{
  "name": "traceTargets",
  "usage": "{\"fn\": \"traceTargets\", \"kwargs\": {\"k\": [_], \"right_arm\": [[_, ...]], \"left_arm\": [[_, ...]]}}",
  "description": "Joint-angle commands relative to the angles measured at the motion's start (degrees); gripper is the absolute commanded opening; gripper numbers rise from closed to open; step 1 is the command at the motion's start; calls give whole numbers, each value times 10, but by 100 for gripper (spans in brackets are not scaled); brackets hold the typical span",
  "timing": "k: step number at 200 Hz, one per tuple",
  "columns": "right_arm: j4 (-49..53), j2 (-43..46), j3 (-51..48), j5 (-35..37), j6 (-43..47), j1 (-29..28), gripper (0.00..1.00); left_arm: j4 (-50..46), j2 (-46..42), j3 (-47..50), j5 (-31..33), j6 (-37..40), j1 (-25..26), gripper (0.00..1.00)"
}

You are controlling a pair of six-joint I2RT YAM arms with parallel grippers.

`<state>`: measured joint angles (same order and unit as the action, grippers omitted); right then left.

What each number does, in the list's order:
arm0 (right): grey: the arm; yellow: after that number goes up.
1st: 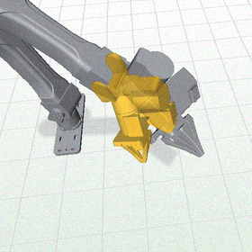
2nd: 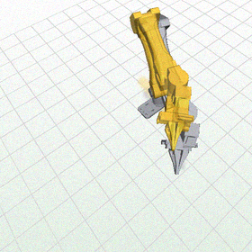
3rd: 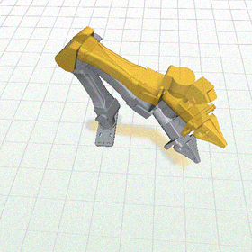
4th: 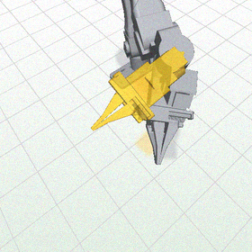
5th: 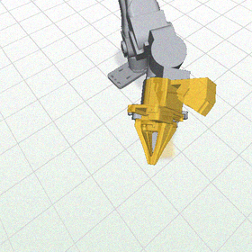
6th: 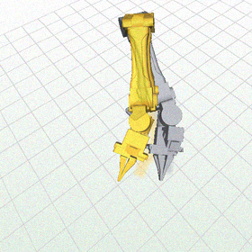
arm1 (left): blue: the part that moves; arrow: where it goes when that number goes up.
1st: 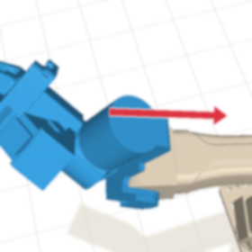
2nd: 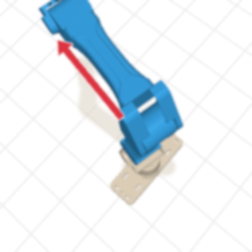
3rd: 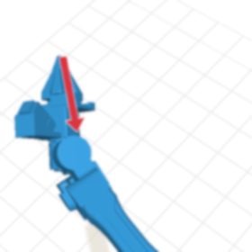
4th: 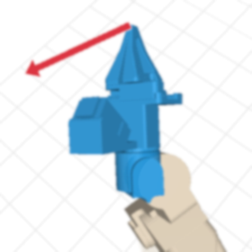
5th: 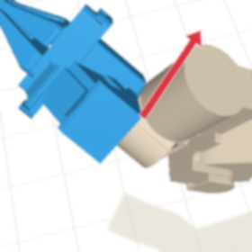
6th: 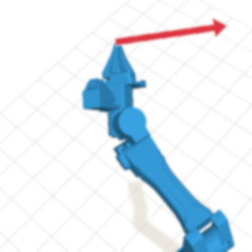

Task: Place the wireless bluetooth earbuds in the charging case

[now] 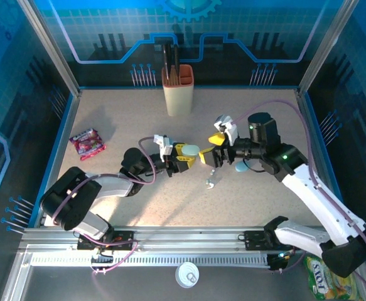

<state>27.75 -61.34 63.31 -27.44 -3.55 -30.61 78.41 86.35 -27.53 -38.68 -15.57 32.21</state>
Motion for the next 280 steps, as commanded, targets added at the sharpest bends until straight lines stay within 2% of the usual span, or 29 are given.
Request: {"fn": "traceTargets", "kwargs": {"k": [1, 92, 168, 185, 229, 280], "right_arm": [[50, -26, 23, 53, 79, -27, 79], [-52, -44, 0, 105, -8, -20, 78], [-39, -57, 18, 128, -34, -8, 77], [-51, -39, 11, 125, -35, -6, 77], [-95, 26, -37, 64, -76, 22, 78], [-43, 63, -101, 159, -153, 45, 77]], "left_arm": [[19, -19, 6, -33, -25, -1, 28], [19, -20, 11, -68, -2, -1, 27], [19, -33, 19, -96, 18, -1, 28], [19, -31, 20, -93, 26, -1, 28], [20, -18, 16, -76, 37, -5, 28], [19, -24, 28, -50, 39, -31, 28]]}}
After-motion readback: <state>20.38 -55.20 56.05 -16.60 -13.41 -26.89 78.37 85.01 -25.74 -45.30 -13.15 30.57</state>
